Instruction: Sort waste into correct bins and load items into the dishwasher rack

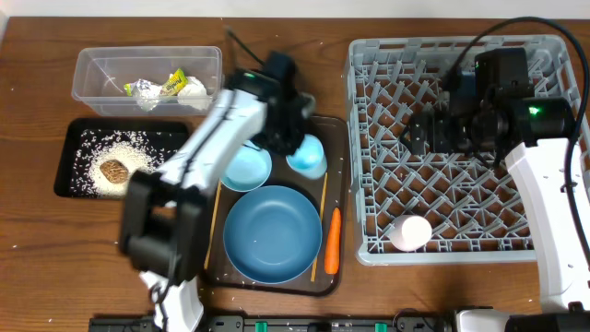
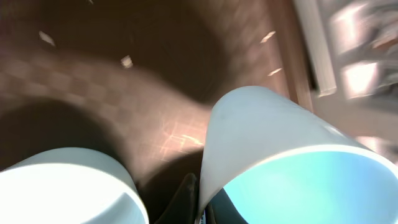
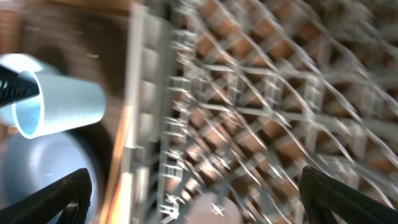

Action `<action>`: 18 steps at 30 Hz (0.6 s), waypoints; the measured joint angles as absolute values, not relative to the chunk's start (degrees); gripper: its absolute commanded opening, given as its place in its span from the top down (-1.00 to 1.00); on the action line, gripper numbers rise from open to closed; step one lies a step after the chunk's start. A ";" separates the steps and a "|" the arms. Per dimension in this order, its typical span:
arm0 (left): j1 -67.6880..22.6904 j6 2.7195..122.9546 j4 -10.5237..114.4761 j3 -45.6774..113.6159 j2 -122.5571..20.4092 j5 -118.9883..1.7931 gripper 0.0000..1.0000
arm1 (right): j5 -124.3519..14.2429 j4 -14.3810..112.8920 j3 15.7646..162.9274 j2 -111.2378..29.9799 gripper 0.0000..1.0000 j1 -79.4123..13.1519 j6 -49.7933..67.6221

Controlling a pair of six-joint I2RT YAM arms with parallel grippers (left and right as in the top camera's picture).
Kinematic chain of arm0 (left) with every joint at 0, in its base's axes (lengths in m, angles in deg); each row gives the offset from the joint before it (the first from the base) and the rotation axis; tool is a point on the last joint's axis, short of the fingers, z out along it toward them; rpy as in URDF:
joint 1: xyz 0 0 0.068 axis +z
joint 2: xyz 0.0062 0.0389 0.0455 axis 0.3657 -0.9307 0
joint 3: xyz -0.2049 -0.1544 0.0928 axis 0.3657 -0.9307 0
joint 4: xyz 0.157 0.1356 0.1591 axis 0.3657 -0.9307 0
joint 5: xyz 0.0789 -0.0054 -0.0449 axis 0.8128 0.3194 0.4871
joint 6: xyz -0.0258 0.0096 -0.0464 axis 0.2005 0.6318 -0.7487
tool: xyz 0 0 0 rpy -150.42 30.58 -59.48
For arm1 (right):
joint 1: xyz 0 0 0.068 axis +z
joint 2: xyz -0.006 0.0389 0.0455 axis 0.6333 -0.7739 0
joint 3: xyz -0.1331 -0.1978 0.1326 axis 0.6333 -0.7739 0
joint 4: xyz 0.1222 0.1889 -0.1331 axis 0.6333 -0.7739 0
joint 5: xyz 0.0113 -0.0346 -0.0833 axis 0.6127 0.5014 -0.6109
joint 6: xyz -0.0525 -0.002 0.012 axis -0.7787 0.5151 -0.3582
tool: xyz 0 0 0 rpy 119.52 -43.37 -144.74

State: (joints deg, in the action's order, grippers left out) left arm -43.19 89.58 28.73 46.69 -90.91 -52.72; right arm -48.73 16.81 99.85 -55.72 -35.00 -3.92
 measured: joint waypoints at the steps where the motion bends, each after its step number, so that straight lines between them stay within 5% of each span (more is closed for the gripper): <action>1: -41.79 89.40 29.19 46.71 -89.27 -55.03 0.88 | -46.34 18.03 99.85 -55.72 -0.98 -35.00 -4.96; 8: -31.14 91.44 34.61 48.24 -81.60 -80.96 0.88 | -30.91 25.09 99.85 -55.72 -0.98 -35.00 -12.55; 18: -30.20 93.16 40.60 48.24 -81.97 -105.26 0.87 | -9.06 35.91 99.21 -55.74 -0.99 -34.65 -19.96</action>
